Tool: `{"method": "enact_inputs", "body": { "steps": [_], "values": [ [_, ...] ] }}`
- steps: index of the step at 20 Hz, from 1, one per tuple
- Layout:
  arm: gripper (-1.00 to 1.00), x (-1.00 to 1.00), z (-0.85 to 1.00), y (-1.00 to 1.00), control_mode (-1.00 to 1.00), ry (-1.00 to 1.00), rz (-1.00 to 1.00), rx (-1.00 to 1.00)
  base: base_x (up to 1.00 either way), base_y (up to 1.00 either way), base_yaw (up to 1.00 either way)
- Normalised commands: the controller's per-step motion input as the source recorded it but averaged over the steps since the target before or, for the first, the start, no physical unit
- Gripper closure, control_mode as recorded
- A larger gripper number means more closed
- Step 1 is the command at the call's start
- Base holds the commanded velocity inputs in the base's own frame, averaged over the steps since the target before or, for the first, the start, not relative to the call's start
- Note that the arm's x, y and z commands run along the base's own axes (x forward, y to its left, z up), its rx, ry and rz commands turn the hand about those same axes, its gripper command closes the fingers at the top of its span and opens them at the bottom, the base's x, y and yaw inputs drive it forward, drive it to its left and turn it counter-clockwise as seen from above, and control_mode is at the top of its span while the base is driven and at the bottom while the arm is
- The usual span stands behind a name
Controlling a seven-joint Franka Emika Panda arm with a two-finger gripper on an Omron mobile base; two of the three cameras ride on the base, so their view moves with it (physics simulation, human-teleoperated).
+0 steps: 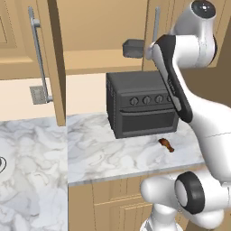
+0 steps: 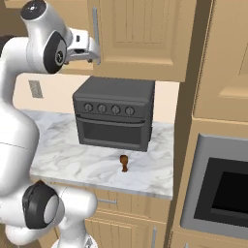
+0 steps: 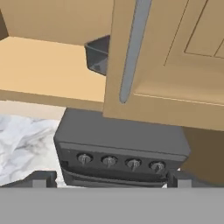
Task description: Retrieve the tupperware from the cabinet, then place the raw meat into the tupperware to avoid contamination.
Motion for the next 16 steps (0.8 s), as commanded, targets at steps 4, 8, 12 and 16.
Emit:
{"method": "enact_inputs", "body": {
  "steps": [4,8,12,16],
  "values": [
    [-1.00,0.53,0.19,-0.11,-1.00,-0.12,-0.05,0.03,0.00,0.00,0.00],
    [-1.00,0.43,0.06,-0.13,-1.00,-0.09,-0.04,0.00,0.00,0.00,0.00],
    [-1.00,0.60,0.04,-0.17,-1.00,-0.02,-0.04,0.00,0.00,0.00,0.00],
    [-1.00,0.61,0.04,-0.12,-1.00,0.00,-0.03,0.01,0.00,0.00,0.00]
  ]
}}
